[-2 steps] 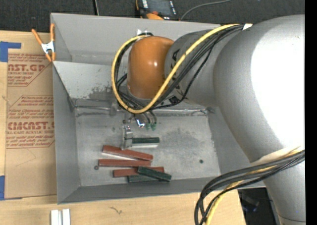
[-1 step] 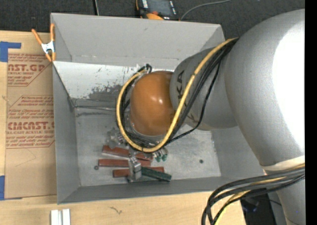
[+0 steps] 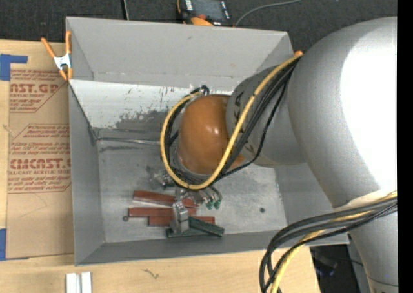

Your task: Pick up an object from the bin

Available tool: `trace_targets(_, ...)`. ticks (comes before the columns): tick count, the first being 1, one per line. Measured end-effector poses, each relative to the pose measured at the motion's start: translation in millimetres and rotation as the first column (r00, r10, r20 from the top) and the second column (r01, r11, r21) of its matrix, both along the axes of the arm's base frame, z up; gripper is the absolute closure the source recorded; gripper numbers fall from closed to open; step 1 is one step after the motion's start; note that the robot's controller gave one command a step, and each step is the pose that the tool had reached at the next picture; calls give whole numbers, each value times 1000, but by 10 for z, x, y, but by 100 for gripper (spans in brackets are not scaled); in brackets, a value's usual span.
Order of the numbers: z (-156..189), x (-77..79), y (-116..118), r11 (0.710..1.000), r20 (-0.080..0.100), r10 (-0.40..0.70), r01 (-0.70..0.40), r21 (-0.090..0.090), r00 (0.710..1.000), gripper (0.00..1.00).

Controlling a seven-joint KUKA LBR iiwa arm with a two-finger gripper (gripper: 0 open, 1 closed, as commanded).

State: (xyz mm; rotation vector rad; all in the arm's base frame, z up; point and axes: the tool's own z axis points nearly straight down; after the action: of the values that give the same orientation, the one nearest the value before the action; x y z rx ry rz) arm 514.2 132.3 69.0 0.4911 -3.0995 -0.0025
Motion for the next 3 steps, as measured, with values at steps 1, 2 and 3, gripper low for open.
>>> trace_targets(1,1,-3,11,1000,2,1,-1,0,1000,0)
trace_targets(2,33,8,10,1000,1,0,0,-1,1000,100)
trace_targets(3,409,17,20,1000,8,1,-1,0,1000,100)
